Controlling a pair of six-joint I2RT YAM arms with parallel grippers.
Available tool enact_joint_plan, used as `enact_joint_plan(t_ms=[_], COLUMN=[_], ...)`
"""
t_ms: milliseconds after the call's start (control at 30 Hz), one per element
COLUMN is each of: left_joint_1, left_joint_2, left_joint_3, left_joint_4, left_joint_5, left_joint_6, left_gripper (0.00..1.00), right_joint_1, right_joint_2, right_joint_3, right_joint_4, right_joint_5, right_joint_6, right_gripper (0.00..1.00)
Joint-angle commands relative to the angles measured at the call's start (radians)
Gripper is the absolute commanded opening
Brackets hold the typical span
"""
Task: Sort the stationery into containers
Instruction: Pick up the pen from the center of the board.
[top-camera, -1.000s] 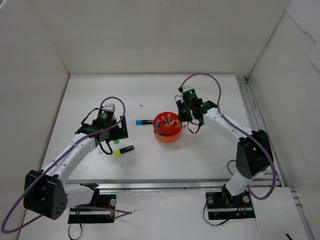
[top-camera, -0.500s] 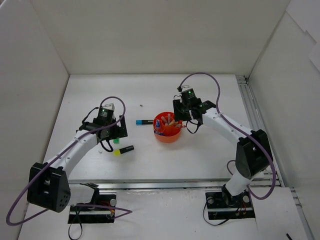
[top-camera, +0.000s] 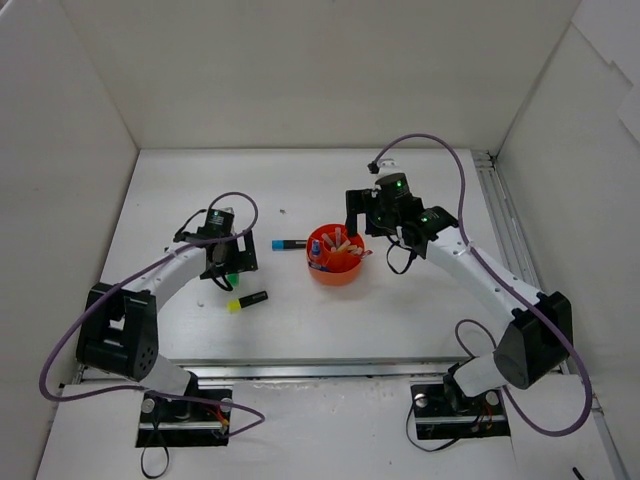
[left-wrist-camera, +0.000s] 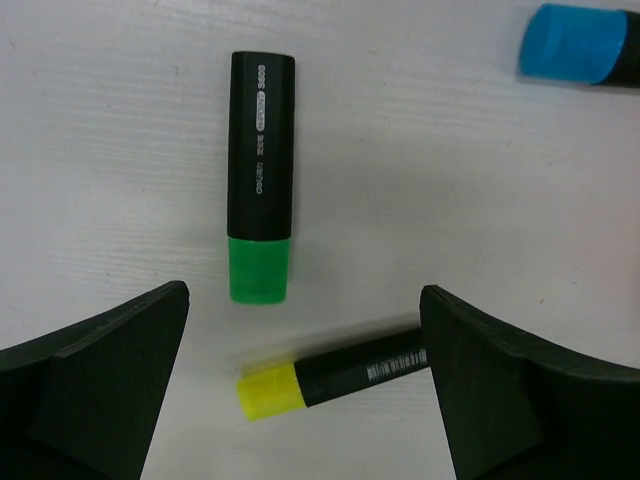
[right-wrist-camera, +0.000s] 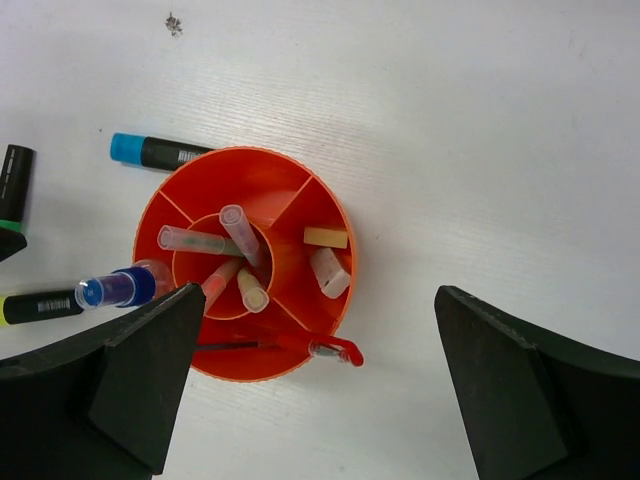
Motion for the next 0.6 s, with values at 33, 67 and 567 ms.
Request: enact_joint_plan(t_ms=[33, 67, 567], left_joint_1=[0.010, 0.010, 0.028], left_joint_2=[0.034, 0.047, 0.185], left_joint_3=[0.094, 0.099, 0.120], left_joint_4=[0.018, 0.012, -0.002], left_joint_5=[-0.035, -0.035, -0.092], left_joint_6=[0.013, 0.010, -0.028], left_gripper=[0.94, 0.91, 0.63], right_joint_1=[0.003, 0.000, -0.007], right_joint_2=[-0.075, -0.087, -0.174], right_joint_3=[-0.028, -0.032, -0.091], right_joint_4=[0.028, 0.028, 0.028], right_joint_5=[0.063, 0.069, 0.103], right_joint_6=[0.011, 0.012, 0.031], right_gripper=[0.98, 0.98, 0.98])
